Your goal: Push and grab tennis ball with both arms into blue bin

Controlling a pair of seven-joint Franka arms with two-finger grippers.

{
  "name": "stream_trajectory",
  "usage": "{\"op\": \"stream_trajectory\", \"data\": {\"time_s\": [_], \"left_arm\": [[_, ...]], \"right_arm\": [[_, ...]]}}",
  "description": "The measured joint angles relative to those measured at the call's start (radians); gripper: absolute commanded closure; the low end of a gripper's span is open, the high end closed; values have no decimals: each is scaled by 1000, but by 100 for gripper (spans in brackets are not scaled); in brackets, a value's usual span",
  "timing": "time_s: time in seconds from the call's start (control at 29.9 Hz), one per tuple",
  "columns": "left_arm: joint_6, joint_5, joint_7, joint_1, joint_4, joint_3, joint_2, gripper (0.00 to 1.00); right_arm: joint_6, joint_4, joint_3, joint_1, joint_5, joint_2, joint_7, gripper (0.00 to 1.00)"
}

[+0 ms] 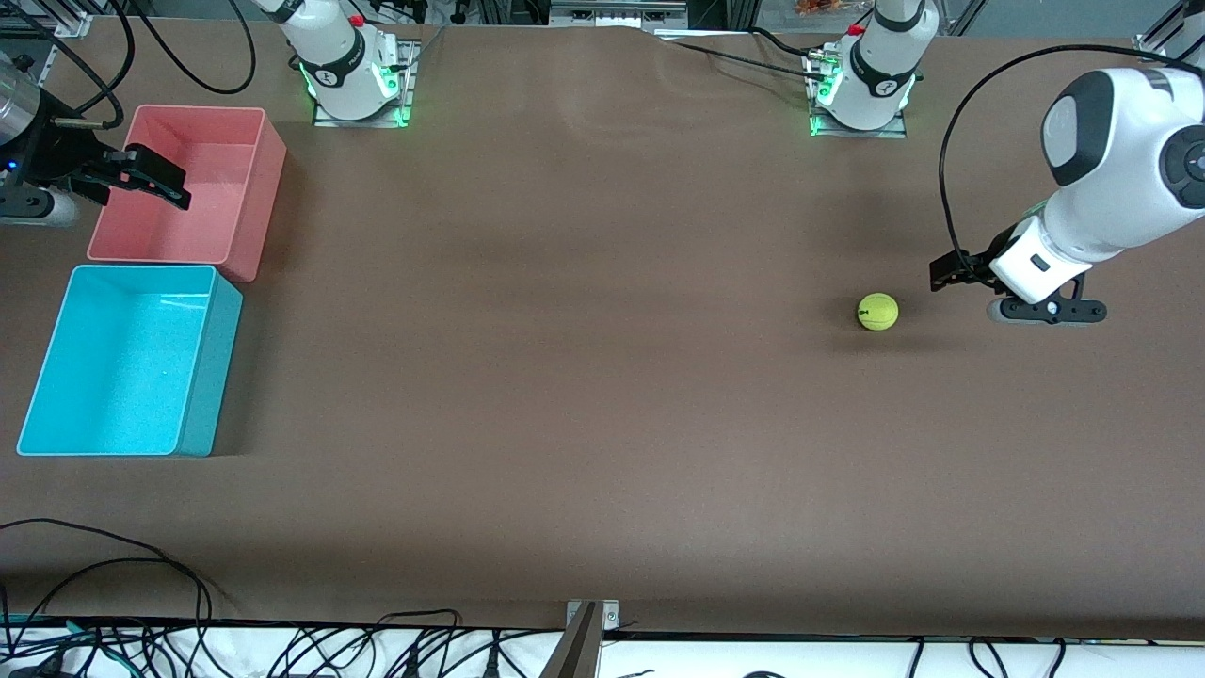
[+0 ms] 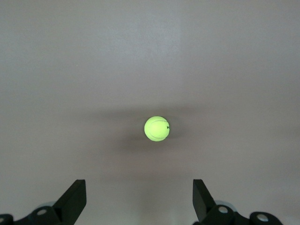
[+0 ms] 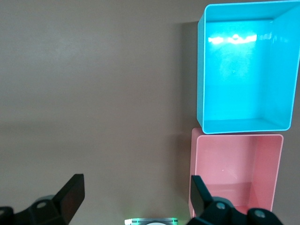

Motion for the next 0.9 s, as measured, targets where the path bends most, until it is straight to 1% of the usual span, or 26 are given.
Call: {"op": "stream_trajectory", "data": {"time_s": [0.1,0.13,0.2,0.27,0.3,0.4,0.53,0.57,0.6,0.63,0.9], "left_arm": [[51,0,1,6,-46,0,1,1],[65,0,3,8,-60,0,2,8],[92,0,17,9,-86,1,2,28],[115,1,49,10,-110,1,3,51],[124,1,73,10,-120,1,4,58],[138,2,140,11,-139,1,7,77],[144,3,190,19,-143,1,15,92],[144,4,199,22,-143,1,16,97],[144,5,209,23,-143,1,17,99],[144,7,225,25,-143,1,18,100],[144,18,466,34,-146,1,34,100]], "right_arm": [[0,0,0,0,0,0,0,0],[0,0,0,0,0,0,0,0],[0,0,0,0,0,0,0,0],[0,0,0,0,0,0,0,0],[0,0,0,0,0,0,0,0],[0,0,0,0,0,0,0,0],[0,0,0,0,0,0,0,0],[0,0,0,0,0,0,0,0],[0,0,0,0,0,0,0,0],[0,0,0,0,0,0,0,0],[0,0,0,0,0,0,0,0]]}}
